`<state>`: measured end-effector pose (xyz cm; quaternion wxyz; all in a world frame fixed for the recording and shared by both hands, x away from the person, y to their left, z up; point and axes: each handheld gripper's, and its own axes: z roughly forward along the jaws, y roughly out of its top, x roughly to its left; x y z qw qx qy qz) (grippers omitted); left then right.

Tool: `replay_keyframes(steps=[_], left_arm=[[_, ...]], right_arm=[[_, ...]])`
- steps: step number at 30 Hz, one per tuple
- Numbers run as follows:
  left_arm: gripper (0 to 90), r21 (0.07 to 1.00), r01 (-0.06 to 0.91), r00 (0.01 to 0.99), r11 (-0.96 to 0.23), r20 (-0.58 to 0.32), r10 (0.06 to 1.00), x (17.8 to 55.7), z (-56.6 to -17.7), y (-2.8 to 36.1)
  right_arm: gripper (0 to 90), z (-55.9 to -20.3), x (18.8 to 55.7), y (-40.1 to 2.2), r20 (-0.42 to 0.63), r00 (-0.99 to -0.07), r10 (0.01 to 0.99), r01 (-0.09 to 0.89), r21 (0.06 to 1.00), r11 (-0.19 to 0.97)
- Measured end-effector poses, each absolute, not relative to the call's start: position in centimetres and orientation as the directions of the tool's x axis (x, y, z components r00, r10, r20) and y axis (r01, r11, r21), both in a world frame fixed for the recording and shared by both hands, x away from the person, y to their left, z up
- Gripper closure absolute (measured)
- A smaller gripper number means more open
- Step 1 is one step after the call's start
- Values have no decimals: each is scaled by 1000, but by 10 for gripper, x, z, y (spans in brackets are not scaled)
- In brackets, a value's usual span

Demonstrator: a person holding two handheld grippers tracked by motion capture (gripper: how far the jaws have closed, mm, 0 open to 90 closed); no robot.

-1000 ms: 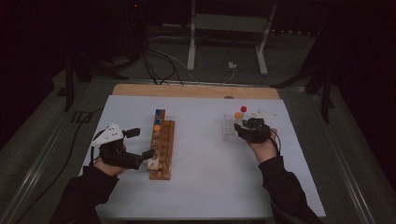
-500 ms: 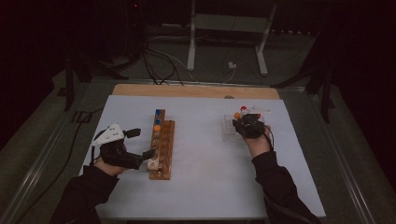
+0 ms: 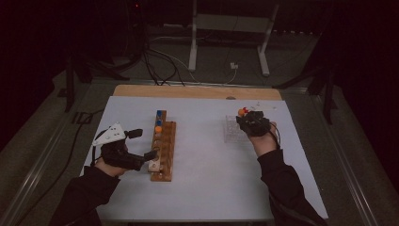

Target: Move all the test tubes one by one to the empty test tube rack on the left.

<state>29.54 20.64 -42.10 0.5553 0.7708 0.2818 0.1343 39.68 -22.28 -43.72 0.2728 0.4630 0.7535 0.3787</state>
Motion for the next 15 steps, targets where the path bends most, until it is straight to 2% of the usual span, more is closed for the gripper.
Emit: replay_keyframes(steps=[15], left_arm=[[18, 930, 277, 826, -243, -101, 555, 297, -411, 195]], right_arm=[[749, -390, 364, -221, -86, -485, 870, 388, 871, 302]])
